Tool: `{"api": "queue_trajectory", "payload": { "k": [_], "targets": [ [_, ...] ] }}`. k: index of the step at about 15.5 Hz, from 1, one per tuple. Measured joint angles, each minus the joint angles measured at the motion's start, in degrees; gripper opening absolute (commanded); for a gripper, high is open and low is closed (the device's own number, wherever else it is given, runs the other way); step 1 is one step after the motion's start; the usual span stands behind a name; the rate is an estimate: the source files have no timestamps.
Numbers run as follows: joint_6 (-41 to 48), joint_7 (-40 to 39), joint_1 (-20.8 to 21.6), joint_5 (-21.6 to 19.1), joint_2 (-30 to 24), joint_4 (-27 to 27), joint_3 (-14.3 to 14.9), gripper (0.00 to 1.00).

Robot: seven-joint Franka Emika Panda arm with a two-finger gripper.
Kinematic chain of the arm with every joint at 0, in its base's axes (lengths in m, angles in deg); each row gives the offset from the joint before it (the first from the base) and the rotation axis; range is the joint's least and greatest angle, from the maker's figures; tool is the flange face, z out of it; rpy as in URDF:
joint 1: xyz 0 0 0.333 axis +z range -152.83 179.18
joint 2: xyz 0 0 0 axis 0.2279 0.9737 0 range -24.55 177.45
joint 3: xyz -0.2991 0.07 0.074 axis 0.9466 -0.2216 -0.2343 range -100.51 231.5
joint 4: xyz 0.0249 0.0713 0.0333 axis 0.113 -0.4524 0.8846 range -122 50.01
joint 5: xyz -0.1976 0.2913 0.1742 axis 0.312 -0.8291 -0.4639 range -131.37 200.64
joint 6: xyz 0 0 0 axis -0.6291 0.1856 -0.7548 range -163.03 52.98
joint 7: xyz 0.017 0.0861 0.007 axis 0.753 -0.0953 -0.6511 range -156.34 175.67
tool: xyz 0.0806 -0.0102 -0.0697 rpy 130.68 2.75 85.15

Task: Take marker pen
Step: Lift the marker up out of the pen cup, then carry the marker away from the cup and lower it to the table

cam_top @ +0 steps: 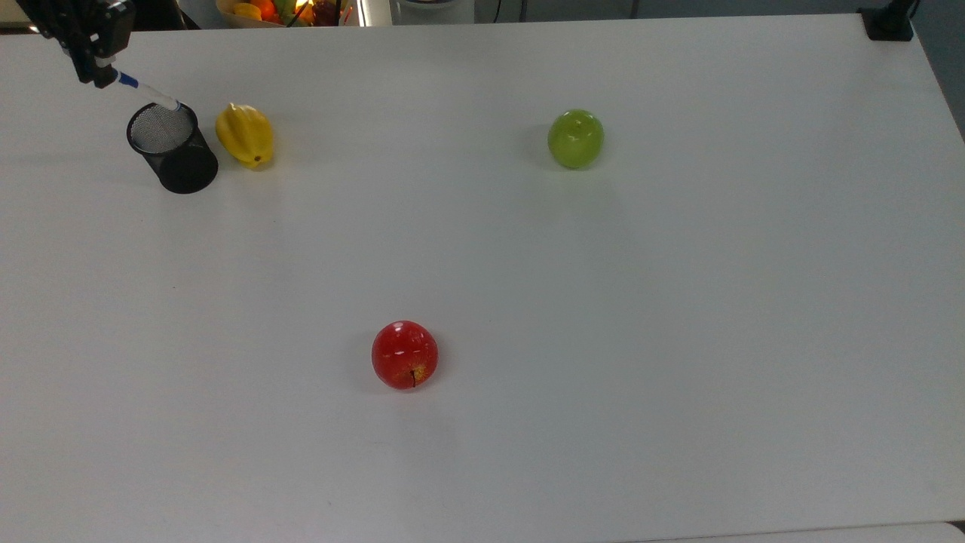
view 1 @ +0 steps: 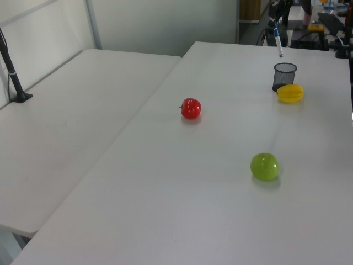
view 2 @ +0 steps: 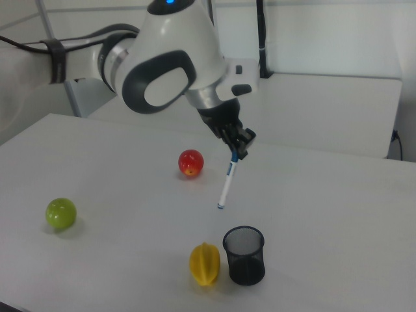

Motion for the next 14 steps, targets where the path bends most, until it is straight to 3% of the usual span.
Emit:
{"api": "queue_trajectory", "payload": {
  "k": [3,8,14],
  "targets": [
    [6.3,1.2,4.2,0.0,-2.7,0.0,2.0,0.04],
    [15.3,3.7,10.7,0.0,-4.5,0.5,2.0,0.04],
    [24.6,5.4,15.9,0.0,-1.7,-0.1,-4.5,0.04]
  ]
}}
